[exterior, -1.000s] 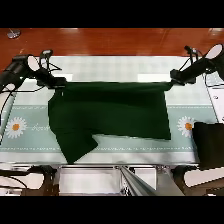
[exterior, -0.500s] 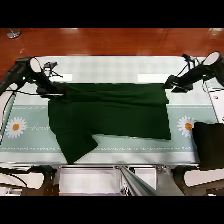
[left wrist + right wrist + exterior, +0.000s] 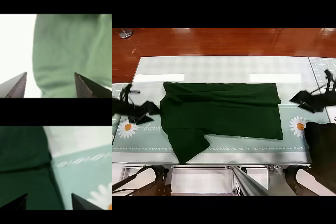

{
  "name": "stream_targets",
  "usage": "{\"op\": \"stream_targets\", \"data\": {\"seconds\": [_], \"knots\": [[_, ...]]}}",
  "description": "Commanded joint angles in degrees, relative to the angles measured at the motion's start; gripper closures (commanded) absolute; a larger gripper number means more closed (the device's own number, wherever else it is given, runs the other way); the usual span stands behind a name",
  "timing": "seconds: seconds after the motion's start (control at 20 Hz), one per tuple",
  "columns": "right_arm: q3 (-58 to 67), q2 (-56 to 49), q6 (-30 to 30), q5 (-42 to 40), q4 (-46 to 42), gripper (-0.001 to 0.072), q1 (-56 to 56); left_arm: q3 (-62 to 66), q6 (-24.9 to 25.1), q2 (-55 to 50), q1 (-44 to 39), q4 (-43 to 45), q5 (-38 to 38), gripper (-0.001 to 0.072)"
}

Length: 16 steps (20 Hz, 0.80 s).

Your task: Fold the shirts.

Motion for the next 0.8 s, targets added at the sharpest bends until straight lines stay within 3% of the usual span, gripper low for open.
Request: {"op": "stream_targets", "data": {"seconds": [0.0,0.2,0.45,0.5,0.55,0.6,0.75], "knots": [[-16.3,9.9,-7.4,-5.9,13.1,0.0088,-1.0,-14.1,5.8,4.3,9.0,-8.6,0.5,0.0007],[-19.3,11.2,-8.8,-4.3,15.0,0.0088,-1.0,-20.0,5.9,4.3,6.9,-10.2,4.7,0.0008],[-18.4,11.2,-8.7,-3.6,18.1,0.0088,-2.4,-24.1,8.3,4.3,-3.0,-12.7,8.3,0.0013],[-17.1,11.2,-8.4,-1.9,15.6,0.0088,-4.6,-24.1,9.5,4.3,-4.8,-12.7,7.0,0.0074],[-15.7,11.2,-6.2,0.4,10.6,0.0088,-7.5,-24.0,10.0,4.3,-5.7,-12.7,6.0,0.0398],[-15.0,11.2,-3.4,2.9,4.8,0.0088,-10.3,-23.8,11.7,4.3,-5.9,-13.4,5.3,0.0677],[-17.3,11.2,5.3,10.0,-9.5,0.0088,-11.6,-23.2,12.5,4.5,-5.9,-14.7,4.9,0.0683]]}}
